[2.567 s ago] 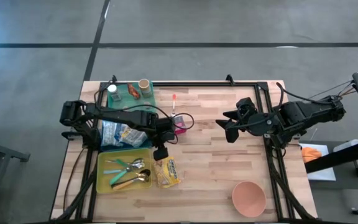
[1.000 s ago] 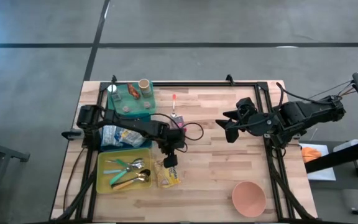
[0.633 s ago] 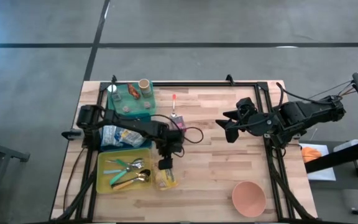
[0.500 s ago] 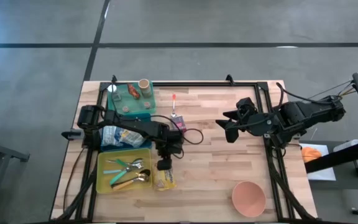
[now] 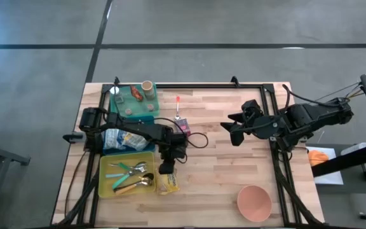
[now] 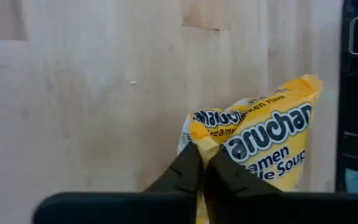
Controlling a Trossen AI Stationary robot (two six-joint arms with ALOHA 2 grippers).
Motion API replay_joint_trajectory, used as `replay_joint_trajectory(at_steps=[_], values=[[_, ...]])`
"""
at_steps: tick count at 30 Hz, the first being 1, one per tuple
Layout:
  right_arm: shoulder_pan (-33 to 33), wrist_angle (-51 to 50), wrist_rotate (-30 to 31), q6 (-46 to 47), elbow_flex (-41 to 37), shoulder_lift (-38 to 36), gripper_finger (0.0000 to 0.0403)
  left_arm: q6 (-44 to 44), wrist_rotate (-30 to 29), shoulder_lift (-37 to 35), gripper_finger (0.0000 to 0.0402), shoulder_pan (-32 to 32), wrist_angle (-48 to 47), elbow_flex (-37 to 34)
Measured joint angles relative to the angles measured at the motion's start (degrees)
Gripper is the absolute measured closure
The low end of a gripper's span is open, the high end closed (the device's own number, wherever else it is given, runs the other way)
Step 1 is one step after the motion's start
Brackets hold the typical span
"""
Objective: Pick & Place Food Item
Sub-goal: Put the yellow noodle pack into the dark blue bin
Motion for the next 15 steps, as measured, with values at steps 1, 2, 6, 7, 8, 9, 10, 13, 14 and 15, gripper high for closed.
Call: replay_joint_trajectory(at_steps=[1, 2, 6, 7, 8, 9, 10, 13, 14, 15], values=[[-0.01, 0.0, 0.0, 0.0, 0.0, 0.0, 0.014, -0.07, 0.42, -0.06, 0.0392, 0.01, 0.02, 0.0], [0.0, 0.0, 0.0, -0.01, 0.0, 0.0, 0.014, -0.34, 0.73, -0.1, 0.0393, -0.01, 0.07, 0.02], [0.0, 0.0, 0.0, 0.0, 0.0, 0.0, 0.014, -2.23, 1.27, -0.4, 0.0398, -0.01, -0.22, 0.66], [-0.01, 0.0, 0.0, 0.0, 0.0, 0.0, 0.014, -3.24, 1.38, -0.53, 0.0398, -0.01, -0.24, 1.11], [-0.01, 0.0, 0.0, 0.0, 0.0, 0.0, 0.014, -4.03, 1.36, -0.76, 0.0398, -0.01, -0.32, 1.49], [-0.01, 0.0, -0.01, -0.01, 0.0, 0.0, 0.014, -4.69, 1.38, -1.13, 0.0399, -0.01, -0.51, 1.86], [-0.02, 0.01, 0.0, 0.0, 0.0, 0.0, 0.014, -5.23, 1.36, -1.55, 0.0399, -0.01, -0.65, 2.34], [0.0, 0.0, -0.02, 0.0, 0.0, 0.0, 0.014, -6.51, 1.35, -3.39, 0.0399, 0.01, -2.21, 4.28], [-0.01, 0.0, -0.01, -0.01, 0.0, 0.0, 0.014, -6.51, 1.3, -4.12, 0.04, 0.01, -3.37, 5.09], [0.0, -0.02, -0.02, 0.0, 0.0, 0.0, 0.014, -6.5, 0.94, -4.86, 0.04, 0.01, -4.34, 6.0]])
